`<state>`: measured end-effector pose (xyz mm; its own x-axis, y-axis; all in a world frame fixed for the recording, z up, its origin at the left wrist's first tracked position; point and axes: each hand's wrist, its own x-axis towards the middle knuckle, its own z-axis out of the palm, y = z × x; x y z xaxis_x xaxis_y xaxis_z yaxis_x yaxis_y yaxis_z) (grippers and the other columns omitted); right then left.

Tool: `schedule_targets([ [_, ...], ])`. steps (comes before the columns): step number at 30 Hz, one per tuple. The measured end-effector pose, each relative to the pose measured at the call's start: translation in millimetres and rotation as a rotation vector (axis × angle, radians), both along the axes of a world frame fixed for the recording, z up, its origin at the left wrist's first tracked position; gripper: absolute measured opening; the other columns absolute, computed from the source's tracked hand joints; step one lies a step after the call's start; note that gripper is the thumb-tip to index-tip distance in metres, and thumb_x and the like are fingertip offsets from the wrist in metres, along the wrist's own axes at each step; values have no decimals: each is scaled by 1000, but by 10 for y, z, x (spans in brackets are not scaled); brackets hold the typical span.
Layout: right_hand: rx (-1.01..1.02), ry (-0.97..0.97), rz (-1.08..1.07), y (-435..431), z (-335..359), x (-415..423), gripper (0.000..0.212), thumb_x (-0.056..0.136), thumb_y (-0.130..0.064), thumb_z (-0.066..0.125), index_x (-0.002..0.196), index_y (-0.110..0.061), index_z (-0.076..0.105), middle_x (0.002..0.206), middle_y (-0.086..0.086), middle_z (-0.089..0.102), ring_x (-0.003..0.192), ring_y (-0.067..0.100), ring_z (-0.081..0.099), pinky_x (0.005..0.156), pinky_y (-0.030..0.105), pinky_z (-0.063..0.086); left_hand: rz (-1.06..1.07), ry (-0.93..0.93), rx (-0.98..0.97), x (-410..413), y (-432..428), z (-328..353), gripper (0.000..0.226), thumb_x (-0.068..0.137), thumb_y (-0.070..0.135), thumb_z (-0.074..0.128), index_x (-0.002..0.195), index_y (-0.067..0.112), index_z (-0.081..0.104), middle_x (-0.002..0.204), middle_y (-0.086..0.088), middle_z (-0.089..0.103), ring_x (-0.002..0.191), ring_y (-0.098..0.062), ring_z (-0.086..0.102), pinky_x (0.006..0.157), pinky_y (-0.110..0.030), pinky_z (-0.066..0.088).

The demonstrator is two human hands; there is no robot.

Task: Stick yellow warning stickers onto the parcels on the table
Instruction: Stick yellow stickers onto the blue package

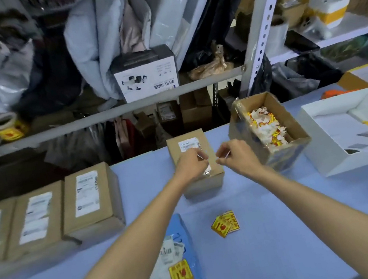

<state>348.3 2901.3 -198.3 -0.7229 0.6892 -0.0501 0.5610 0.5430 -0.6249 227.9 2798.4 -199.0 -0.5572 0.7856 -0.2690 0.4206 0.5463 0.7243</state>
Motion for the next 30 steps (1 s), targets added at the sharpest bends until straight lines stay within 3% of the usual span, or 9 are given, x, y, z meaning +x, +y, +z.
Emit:
schedule_targets([
  [4, -65, -85, 133, -597, -159, -170, 9, 75, -15, 72, 84, -14, 72, 85, 2, 72, 82, 19, 65, 72, 31, 49, 130, 13, -51, -103, -799, -140, 18, 82, 12, 58, 94, 15, 71, 98, -5, 72, 96, -20, 64, 76, -22, 44],
  [7, -117, -123, 195, -998, -276, -258, 10, 78, -10, 68, 87, -9, 71, 89, 7, 72, 86, 21, 64, 71, 29, 46, 208, 15, -91, -146, -1345, -297, 23, 80, 7, 57, 97, 13, 71, 101, -6, 71, 101, -22, 63, 84, -25, 47],
  [10, -156, -173, 221, -1335, -434, -270, 15, 78, -10, 70, 93, -7, 68, 91, 9, 71, 89, 22, 64, 69, 27, 43, 227, 65, -188, -133, -1762, -486, 36, 78, 5, 59, 113, 13, 63, 117, -13, 54, 114, -28, 51, 92, -29, 42],
  [14, -199, -252, 180, -1666, -693, -169, 34, 77, -15, 73, 106, -7, 59, 96, 9, 67, 94, 27, 61, 72, 32, 44, 322, 82, -258, -11, -2149, -692, 61, 80, 7, 68, 133, 5, 38, 134, -15, 35, 128, -31, 35, 104, -31, 33],
  [18, -225, -216, 58, -1933, -871, -42, 31, 79, -20, 74, 89, -7, 48, 84, 7, 58, 81, 28, 56, 63, 31, 34, 475, 53, -176, 175, -2386, -775, 71, 80, 11, 74, 135, 2, 31, 138, -15, 34, 127, -33, 39, 102, -33, 33],
  [22, -221, -132, -54, -2162, -962, 131, 27, 85, -23, 70, 92, -8, 48, 87, 7, 62, 79, 23, 56, 63, 29, 36, 607, -160, -165, 376, -2616, -902, 50, 87, 32, 67, 122, 4, 44, 127, -13, 55, 115, -33, 55, 92, -36, 43],
  [24, -256, -86, -68, -2249, -1004, 216, 28, 85, -23, 70, 103, -5, 58, 95, 7, 66, 86, 23, 61, 69, 31, 44, 592, -216, -125, 406, -2730, -948, 50, 81, 32, 72, 121, 11, 50, 120, -6, 63, 109, -28, 60, 90, -35, 48],
  [26, -316, -54, -88, -2323, -1032, 305, 42, 83, -22, 71, 122, -9, 60, 109, 6, 69, 96, 21, 64, 81, 36, 52, 580, -321, -61, 409, -2821, -975, 57, 74, 26, 77, 125, 19, 51, 119, -2, 65, 105, -23, 62, 91, -36, 51],
  [30, -423, -88, -66, -2479, -1012, 474, 68, 86, -24, 68, 146, -22, 36, 122, 2, 63, 103, 21, 63, 88, 37, 52, 531, -429, -12, 472, -2935, -1141, 77, 60, 39, 76, 129, 43, 44, 118, -3, 62, 108, -23, 60, 92, -44, 53],
])
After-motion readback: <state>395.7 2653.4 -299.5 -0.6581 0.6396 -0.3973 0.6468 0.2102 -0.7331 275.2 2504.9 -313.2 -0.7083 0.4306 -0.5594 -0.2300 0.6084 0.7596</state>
